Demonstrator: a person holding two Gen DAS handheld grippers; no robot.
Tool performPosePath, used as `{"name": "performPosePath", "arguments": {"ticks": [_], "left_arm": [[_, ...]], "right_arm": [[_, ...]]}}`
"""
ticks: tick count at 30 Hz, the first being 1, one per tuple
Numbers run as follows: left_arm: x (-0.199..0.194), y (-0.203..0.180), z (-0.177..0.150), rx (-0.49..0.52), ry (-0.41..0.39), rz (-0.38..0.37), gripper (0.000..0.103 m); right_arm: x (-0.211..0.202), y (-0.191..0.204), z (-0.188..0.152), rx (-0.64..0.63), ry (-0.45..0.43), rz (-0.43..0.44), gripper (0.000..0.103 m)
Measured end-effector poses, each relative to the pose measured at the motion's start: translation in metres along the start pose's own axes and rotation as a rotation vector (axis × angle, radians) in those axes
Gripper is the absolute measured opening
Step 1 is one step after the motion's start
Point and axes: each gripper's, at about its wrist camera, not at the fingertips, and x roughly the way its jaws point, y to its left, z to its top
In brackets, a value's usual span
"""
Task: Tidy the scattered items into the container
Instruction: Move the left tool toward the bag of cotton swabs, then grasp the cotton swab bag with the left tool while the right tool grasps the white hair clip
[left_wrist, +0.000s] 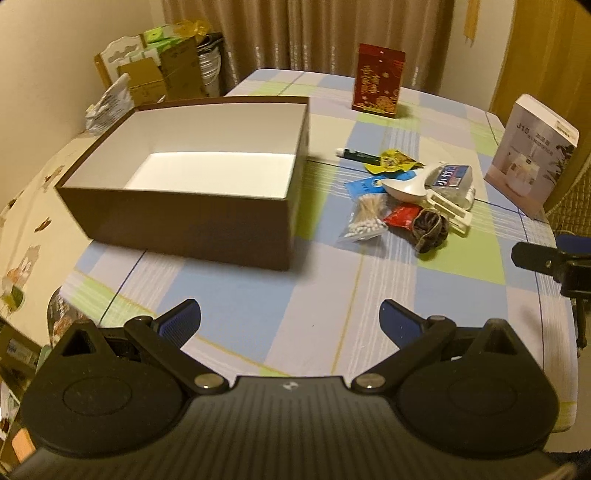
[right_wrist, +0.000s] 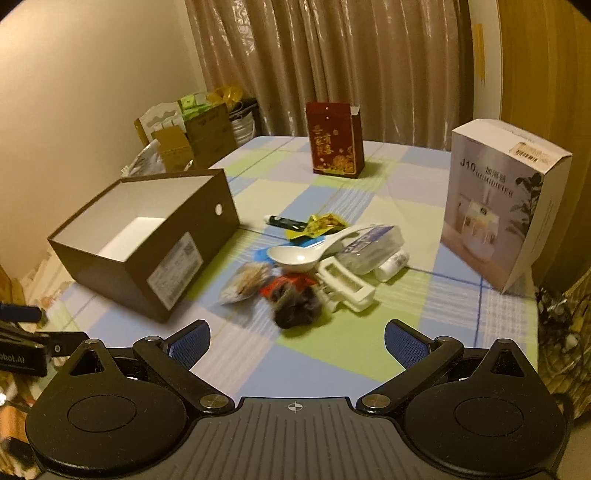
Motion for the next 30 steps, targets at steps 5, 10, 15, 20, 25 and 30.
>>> {"name": "performPosePath", "arguments": {"ticks": [5, 10, 15, 20, 25, 30], "left_arm": [[0.019, -0.015, 0.008, 0.054, 0.008, -0.032, 0.100], [0.041, -0.026, 0.016, 0.110, 0.015, -0.070, 0.093], [0.062, -0.040, 0.022, 0.206, 0.004, -0.083, 0.090], [0.083, -0.056, 0.024, 0.320, -0.005, -0.100, 0.077], [0.102, -0.069, 0.026, 0.379, -0.026, -0.126, 0.076], [0.126, -0.077, 0.030, 0.411, -0.040, -0.143, 0.066]], "right_arm": [[0.008, -0.017, 0.003, 0.007, -0.011, 0.042, 0.103], [0.018, -0.023, 0.004, -0.081, -0.010, 0.039, 0.103], [0.033, -0.043, 0.001, -0.061, 0.016, 0.043, 0.103], [0.056, -0.068, -0.008, -0.046, 0.044, 0.014, 0.103], [0.070, -0.092, -0.008, -0.005, 0.048, -0.010, 0.103], [0.082, -0.109, -0.001, -0.018, 0.041, 0.005, 0.087]]}}
